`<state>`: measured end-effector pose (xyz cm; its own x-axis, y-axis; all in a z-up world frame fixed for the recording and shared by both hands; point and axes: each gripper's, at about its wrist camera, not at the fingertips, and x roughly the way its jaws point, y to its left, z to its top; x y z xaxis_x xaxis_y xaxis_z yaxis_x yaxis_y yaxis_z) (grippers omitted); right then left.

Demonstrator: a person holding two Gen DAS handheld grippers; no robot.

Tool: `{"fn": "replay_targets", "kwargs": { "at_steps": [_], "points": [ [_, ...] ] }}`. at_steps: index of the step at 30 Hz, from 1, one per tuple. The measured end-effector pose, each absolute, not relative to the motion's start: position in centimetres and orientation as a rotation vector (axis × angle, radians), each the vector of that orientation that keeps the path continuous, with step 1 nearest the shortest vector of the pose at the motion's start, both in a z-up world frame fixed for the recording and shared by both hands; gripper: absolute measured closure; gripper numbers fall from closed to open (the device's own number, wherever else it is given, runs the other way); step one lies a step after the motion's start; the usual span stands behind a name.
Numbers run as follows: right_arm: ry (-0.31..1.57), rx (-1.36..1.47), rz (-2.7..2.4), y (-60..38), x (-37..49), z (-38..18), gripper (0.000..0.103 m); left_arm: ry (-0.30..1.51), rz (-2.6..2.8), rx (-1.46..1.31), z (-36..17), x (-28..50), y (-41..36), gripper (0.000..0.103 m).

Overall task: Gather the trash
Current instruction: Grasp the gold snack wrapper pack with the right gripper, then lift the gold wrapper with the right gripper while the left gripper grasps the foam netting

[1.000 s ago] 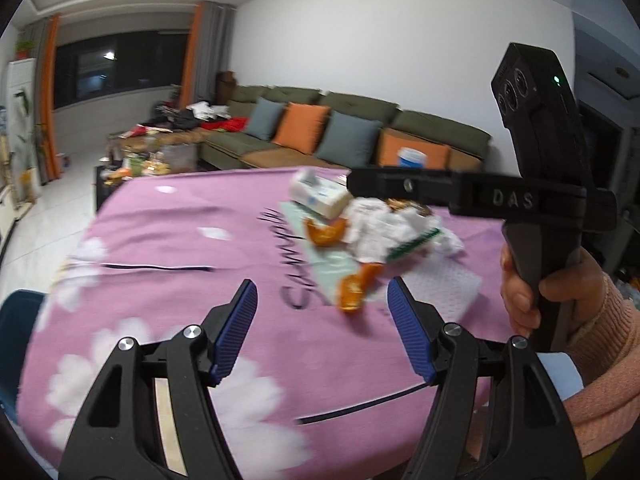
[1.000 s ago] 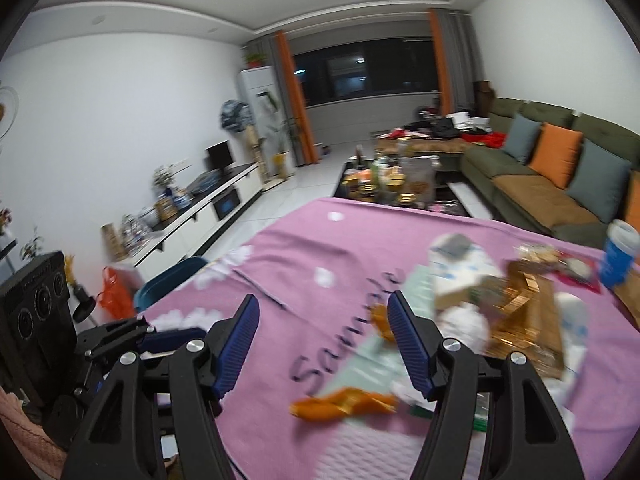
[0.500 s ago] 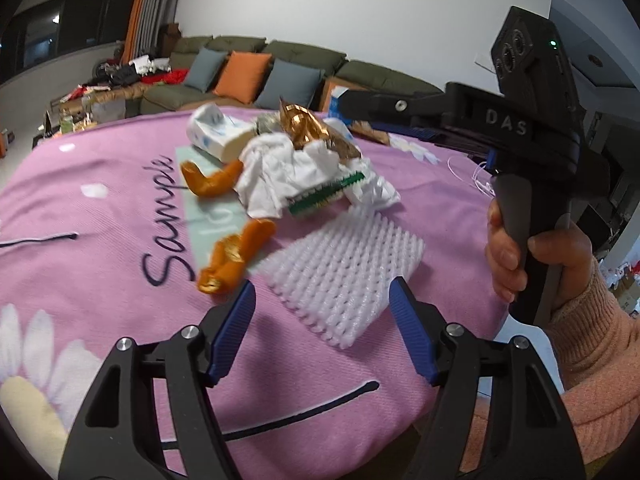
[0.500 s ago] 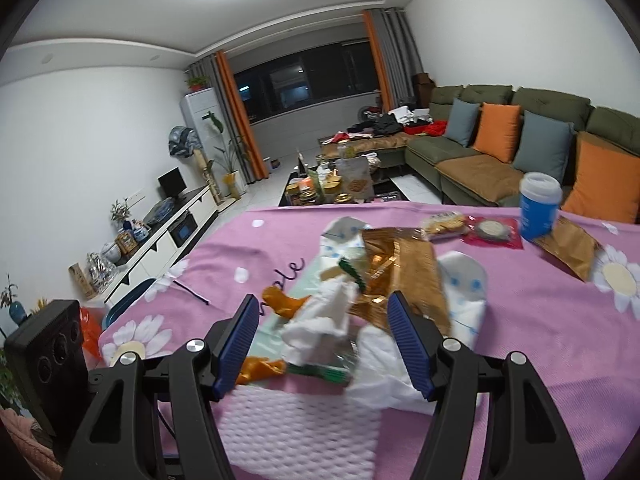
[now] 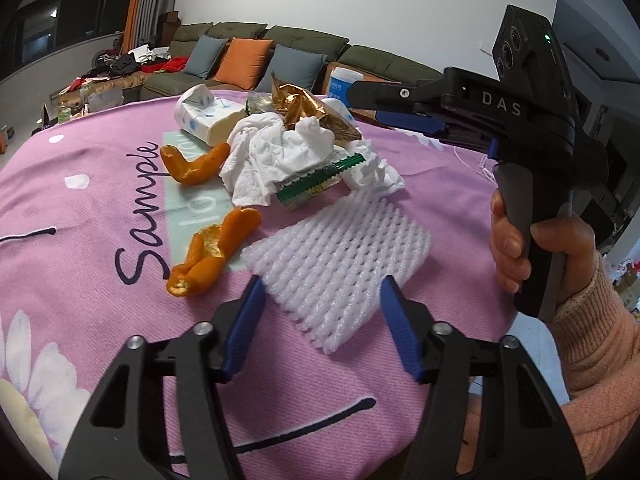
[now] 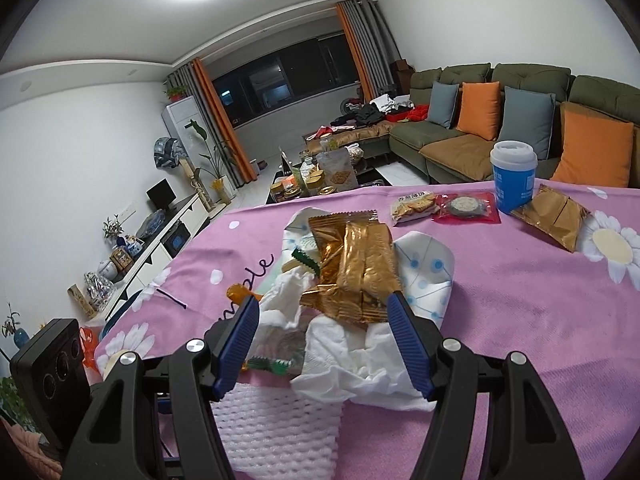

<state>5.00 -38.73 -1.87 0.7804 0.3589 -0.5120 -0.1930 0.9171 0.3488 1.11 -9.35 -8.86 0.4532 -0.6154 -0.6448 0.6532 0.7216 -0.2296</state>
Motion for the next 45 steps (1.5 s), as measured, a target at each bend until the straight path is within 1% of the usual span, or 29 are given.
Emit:
{"fn": "replay_targets", "kwargs": {
  "at_steps": [3,6,7,9,10,12,13,14,17,19,20,21,22,24,27,33,34,35,38,43,45],
  "points": [
    [0.618,0.298,0.297,-39.0,5.8,-2.1,0.039,0.773,-0.775,0.053,-8.9,1.3,-9.3,0.057],
    [0.634,0.305,0.284,-39.2,6.6,-2.5,0.039,0.781,-0.774,0.037,-8.8,1.6,-9.0,0.061],
    [0.637,0.308,0.283,-39.3,6.9,-2.6,0.039,0.781,-0.775,0.03,-8.8,1.6,-8.8,0.068],
    [0.647,0.31,0.275,-39.3,7.5,-2.7,0.039,0.782,-0.778,0.02,-8.7,1.7,-8.4,0.074],
    [0.652,0.311,0.271,-39.4,7.7,-2.8,0.039,0.785,-0.775,0.013,-8.7,1.8,-8.1,0.079],
    [0.665,0.324,0.269,-39.6,8.4,-3.1,0.039,0.786,-0.78,0.002,-8.7,1.9,-7.7,0.081],
    [0.671,0.331,0.271,-39.7,8.7,-3.3,0.039,0.784,-0.783,-0.005,-8.7,1.9,-7.6,0.085],
    [0.677,0.336,0.272,-39.7,9.0,-3.5,0.039,0.782,-0.783,-0.008,-8.6,1.9,-7.5,0.087],
    [0.695,0.35,0.276,-39.8,9.5,-3.9,0.039,0.786,-0.779,-0.013,-8.6,2.0,-7.2,0.087],
    [0.706,0.36,0.275,-39.9,9.8,-4.1,0.04,0.786,-0.777,-0.011,-8.6,2.0,-7.1,0.084],
    [0.712,0.362,0.277,-39.9,9.9,-4.3,0.043,0.784,-0.777,-0.009,-8.6,1.9,-7.1,0.081],
    [0.716,0.363,0.279,-39.9,10.0,-4.4,0.046,0.783,-0.78,-0.009,-8.6,1.9,-7.1,0.075],
    [0.718,0.362,0.281,-39.9,10.1,-4.4,0.05,0.784,-0.786,-0.01,-8.6,1.9,-7.1,0.072],
    [0.717,0.36,0.285,-39.8,10.0,-4.3,0.055,0.79,-0.79,-0.008,-8.8,1.8,-7.2,0.057],
    [0.71,0.358,0.288,-39.8,9.8,-4.3,0.056,0.799,-0.802,-0.011,-9.0,2.0,-7.4,0.053],
    [0.67,0.378,0.294,-40.2,9.0,-3.8,0.057,0.798,-0.824,0.002,-9.1,2.0,-8.1,0.054],
    [0.661,0.379,0.296,-40.4,8.7,-3.6,0.057,0.798,-0.828,0.004,-9.1,2.0,-8.2,0.057],
    [0.657,0.38,0.297,-40.5,8.6,-3.5,0.057,0.801,-0.834,0.005,-9.1,2.0,-8.3,0.064],
    [0.646,0.385,0.302,-40.7,8.2,-3.1,0.057,0.806,-0.845,0.003,-9.2,2.1,-8.4,0.073],
    [0.63,0.381,0.307,-40.8,7.2,-2.7,0.057,0.807,-0.846,-0.003,-9.1,2.2,-8.5,0.076],
    [0.626,0.383,0.308,-40.9,6.9,-2.6,0.057,0.804,-0.848,-0.003,-9.0,2.3,-8.4,0.081]
  ]
}}
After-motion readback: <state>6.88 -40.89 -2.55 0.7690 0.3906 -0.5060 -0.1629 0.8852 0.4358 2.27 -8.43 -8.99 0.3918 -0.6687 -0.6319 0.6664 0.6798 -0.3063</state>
